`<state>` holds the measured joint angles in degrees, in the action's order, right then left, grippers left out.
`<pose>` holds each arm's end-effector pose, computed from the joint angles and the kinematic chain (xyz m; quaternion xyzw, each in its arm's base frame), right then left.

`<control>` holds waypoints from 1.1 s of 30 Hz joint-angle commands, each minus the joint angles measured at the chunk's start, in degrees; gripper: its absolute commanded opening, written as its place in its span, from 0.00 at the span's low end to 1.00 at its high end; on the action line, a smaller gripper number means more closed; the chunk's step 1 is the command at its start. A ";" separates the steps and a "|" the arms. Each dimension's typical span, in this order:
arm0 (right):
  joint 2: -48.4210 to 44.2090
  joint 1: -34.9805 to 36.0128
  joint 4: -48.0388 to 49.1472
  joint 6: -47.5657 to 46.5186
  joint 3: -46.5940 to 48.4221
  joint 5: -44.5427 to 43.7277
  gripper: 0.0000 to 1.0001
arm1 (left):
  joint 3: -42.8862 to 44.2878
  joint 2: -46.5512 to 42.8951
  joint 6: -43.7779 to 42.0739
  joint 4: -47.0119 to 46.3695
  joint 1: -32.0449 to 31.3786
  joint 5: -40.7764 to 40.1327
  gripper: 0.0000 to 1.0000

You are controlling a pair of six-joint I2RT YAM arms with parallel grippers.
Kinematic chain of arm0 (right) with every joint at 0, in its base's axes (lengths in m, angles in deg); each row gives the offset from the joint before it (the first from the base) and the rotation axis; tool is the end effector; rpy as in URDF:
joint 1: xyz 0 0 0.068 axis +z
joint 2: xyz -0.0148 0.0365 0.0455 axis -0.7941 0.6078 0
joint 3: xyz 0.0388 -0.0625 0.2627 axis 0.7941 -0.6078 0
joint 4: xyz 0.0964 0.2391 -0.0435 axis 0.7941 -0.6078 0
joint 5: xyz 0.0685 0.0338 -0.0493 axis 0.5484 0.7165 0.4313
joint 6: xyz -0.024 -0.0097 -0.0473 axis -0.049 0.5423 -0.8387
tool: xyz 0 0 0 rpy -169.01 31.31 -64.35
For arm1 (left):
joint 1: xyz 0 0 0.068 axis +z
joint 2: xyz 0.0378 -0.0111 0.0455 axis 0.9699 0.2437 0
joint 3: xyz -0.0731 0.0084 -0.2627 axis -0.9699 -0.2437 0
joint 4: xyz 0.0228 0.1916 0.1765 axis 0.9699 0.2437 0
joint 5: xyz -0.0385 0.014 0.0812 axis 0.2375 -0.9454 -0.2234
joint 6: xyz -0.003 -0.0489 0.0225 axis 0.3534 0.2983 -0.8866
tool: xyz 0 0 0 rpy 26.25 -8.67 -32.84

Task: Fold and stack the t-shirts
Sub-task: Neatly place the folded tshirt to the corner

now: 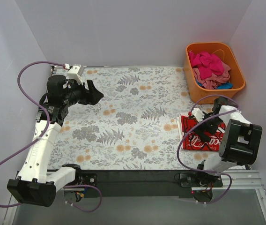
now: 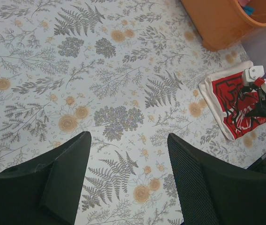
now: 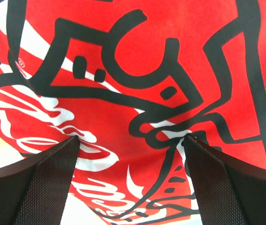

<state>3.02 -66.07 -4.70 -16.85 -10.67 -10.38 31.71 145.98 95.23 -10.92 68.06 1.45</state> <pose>0.2472 -0.0521 0.1681 -0.4898 0.8641 0.0298 0.1120 0.2204 -0.0461 0.3907 -0.1678 0.8189 -0.4075 0.3676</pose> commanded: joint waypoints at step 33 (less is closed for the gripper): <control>0.88 -10.06 3.79 -16.80 2.49 -12.22 0.98 | 2.27 -0.80 0.39 -0.16 0.10 1.69 0.66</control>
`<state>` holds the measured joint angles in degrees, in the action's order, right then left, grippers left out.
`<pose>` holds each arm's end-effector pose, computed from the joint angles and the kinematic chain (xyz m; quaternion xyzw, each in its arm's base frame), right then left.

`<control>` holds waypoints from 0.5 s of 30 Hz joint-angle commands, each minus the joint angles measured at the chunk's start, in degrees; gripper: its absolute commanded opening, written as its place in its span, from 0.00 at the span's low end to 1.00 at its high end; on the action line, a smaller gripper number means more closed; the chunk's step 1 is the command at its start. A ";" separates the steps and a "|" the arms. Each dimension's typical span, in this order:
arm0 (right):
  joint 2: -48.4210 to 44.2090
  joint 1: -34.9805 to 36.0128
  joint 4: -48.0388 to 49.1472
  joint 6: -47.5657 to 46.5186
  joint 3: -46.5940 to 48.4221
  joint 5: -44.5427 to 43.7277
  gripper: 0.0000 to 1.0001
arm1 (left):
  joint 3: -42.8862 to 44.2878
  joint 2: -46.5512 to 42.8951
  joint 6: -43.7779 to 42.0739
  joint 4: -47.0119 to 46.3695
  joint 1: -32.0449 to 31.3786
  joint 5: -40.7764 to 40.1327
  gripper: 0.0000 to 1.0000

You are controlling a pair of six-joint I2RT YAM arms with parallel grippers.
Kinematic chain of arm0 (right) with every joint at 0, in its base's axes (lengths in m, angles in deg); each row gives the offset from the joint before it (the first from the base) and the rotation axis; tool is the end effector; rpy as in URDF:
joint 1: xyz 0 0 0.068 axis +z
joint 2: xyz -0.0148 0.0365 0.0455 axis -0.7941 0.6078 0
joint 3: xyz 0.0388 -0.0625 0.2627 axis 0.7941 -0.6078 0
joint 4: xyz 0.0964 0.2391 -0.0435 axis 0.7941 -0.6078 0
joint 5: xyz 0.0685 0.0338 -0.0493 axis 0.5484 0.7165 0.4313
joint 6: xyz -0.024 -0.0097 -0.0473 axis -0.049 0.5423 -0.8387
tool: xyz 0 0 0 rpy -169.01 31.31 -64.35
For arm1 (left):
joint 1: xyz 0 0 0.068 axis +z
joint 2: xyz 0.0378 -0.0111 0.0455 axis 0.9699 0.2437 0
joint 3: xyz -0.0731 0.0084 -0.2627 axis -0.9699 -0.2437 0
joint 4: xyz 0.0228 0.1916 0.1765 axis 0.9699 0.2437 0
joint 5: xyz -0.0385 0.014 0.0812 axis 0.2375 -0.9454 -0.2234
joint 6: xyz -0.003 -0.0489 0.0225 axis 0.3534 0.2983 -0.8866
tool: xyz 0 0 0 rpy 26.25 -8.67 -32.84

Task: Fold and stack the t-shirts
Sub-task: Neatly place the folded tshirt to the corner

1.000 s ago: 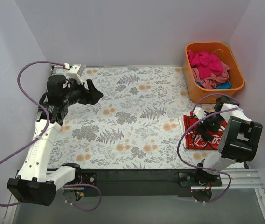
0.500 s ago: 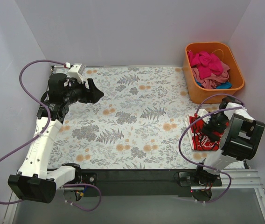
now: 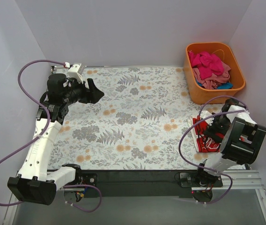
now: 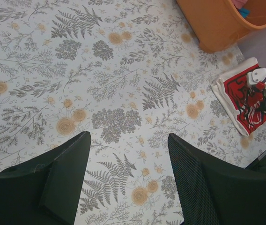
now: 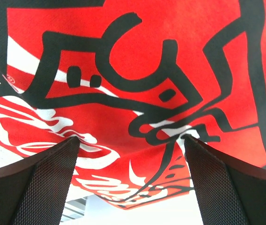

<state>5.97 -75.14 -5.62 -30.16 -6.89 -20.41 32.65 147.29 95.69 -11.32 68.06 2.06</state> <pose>0.2473 -0.1018 0.1710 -0.5192 0.8523 -0.0435 0.0449 0.2261 -0.0473 0.3921 -0.1681 0.8181 -0.4127 0.3635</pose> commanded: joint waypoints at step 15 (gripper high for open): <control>-15.43 1.11 -17.67 1.50 13.38 10.81 0.98 | 0.35 -4.50 0.73 2.51 0.10 1.69 0.69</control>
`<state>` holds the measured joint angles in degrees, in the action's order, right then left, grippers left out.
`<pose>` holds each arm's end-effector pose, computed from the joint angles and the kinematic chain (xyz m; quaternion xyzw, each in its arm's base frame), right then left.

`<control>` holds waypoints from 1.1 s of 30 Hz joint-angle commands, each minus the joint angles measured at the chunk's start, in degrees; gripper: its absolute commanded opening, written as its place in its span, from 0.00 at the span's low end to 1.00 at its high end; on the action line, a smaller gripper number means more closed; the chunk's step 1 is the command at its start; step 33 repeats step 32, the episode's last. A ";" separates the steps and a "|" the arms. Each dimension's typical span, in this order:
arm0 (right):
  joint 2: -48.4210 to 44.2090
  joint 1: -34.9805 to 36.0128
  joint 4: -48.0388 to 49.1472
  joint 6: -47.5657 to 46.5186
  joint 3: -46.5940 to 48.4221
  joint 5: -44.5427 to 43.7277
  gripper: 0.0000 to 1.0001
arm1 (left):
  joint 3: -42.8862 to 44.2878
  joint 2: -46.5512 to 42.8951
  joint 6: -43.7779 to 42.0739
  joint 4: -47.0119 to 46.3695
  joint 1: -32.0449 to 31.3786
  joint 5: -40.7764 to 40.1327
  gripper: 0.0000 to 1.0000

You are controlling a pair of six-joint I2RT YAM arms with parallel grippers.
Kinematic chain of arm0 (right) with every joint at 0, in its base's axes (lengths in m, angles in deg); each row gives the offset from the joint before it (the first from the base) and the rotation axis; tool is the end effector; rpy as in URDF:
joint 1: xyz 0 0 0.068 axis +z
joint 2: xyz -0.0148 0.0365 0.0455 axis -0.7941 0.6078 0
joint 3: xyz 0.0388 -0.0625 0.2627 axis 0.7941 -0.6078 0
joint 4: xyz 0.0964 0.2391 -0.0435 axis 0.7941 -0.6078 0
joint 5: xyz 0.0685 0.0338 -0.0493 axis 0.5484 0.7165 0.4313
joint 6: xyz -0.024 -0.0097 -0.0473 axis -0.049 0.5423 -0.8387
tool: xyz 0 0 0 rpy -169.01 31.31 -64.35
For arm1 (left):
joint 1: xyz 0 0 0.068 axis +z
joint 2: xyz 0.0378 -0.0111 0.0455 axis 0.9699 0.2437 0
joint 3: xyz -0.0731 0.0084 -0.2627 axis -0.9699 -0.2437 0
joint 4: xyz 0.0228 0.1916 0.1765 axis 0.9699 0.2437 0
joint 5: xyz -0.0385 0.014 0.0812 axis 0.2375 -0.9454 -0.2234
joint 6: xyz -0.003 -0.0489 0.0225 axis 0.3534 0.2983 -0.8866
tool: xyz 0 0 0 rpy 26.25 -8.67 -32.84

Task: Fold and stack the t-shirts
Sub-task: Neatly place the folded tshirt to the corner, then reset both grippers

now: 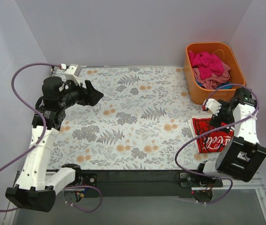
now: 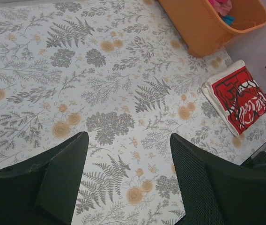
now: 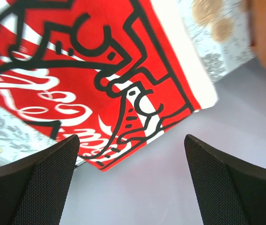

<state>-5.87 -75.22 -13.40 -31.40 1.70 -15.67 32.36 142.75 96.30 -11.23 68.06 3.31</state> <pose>0.2379 -0.0951 0.2588 -0.5274 0.8307 -0.1096 0.1409 0.2034 -0.0448 0.4062 -0.1529 0.8017 -0.4316 0.3842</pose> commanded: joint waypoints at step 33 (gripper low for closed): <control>-20.20 30.65 9.06 63.85 -10.49 24.01 0.98 | -10.17 2.34 -6.57 16.05 0.19 -9.66 0.89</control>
